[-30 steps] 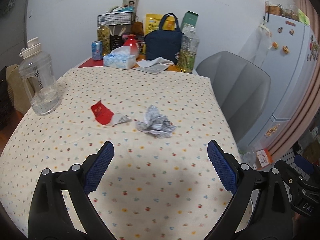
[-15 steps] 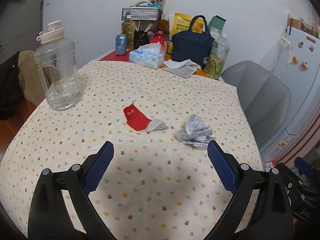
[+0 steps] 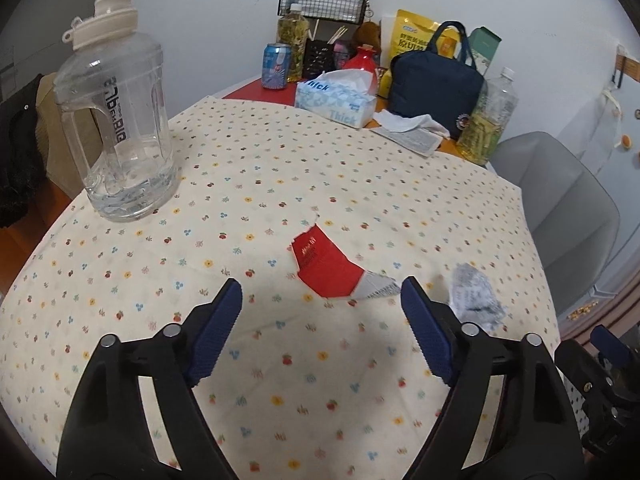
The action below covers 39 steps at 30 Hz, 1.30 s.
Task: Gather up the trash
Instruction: 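Grasp the crumpled silver foil with the right gripper while the left gripper grasps the red wrapper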
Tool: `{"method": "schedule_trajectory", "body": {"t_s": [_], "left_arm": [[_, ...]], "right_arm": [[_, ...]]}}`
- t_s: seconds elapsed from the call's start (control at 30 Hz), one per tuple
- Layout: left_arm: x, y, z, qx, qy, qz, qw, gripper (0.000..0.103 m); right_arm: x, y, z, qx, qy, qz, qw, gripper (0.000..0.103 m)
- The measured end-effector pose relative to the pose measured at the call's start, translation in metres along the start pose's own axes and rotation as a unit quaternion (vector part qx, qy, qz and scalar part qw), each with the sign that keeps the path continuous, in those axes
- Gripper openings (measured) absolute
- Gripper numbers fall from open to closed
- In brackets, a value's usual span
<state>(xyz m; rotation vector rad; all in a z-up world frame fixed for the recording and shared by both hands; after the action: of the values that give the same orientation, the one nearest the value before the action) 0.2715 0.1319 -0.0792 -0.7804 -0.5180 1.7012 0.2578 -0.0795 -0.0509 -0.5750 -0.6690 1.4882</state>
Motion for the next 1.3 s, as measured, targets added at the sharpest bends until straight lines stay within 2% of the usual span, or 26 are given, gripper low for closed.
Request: {"method": "schedule_trajectory", "body": {"t_s": [0.27, 0.53, 0.6, 0.67, 0.7, 0.73, 0.8, 0.83, 0.87, 1.07, 1.3], "left_arm": [[0.015, -0.007, -0.039, 0.023, -0.012, 0.013, 0.9996, 0.066], [0.022, -0.011, -0.063, 0.035, -0.016, 0.020, 0.9991, 0.056], [0.023, -0.011, -0.069, 0.036, -0.018, 0.019, 0.9990, 0.049], [0.026, -0.009, -0.079, 0.050, -0.018, 0.026, 0.9982, 0.027], [0.027, -0.009, -0.080, 0.051, -0.019, 0.028, 0.9981, 0.024], [0.026, -0.009, -0.079, 0.047, -0.022, 0.027, 0.9983, 0.011], [0.024, -0.009, -0.079, 0.054, -0.015, 0.024, 0.9982, 0.006], [0.022, -0.008, -0.076, 0.053, -0.017, 0.020, 0.9983, 0.004], [0.021, -0.008, -0.072, 0.048, -0.022, 0.016, 0.9985, 0.004], [0.010, -0.008, -0.046, 0.031, -0.018, 0.005, 0.9993, 0.004], [-0.019, -0.001, -0.010, 0.014, -0.007, -0.015, 0.9998, 0.004]], "right_arm": [[0.016, -0.009, -0.035, 0.020, -0.009, 0.008, 1.000, 0.091], [0.028, -0.012, -0.060, 0.033, -0.012, 0.011, 0.999, 0.090], [0.031, -0.012, -0.066, 0.035, -0.013, 0.012, 0.999, 0.090], [0.034, -0.011, -0.072, 0.036, -0.012, 0.014, 0.999, 0.089], [0.034, -0.011, -0.078, 0.042, -0.010, 0.014, 0.999, 0.080], [0.035, -0.009, -0.084, 0.051, -0.015, 0.015, 0.998, 0.060], [0.039, -0.006, -0.092, 0.082, -0.055, 0.012, 0.995, 0.040], [0.041, -0.005, -0.090, 0.082, -0.059, 0.015, 0.995, 0.036], [0.043, -0.006, -0.084, 0.072, -0.048, 0.026, 0.996, 0.034], [0.041, -0.002, -0.062, 0.064, -0.050, 0.026, 0.996, 0.030], [0.011, 0.003, -0.017, 0.040, -0.037, 0.001, 0.999, 0.029]]}}
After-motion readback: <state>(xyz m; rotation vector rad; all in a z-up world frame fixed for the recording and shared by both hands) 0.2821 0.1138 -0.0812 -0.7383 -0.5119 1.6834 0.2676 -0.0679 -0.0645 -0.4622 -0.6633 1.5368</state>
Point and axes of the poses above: each gripper's, at about its wrist camera, not at the fingertips, and z roughly against the way its jaws point, x to its left, y to its underside, the point moved 4 cm from there along -z, roughly the way its jaws point, and after that the axes turned 5 degrees about y, right-handed, at the moved point
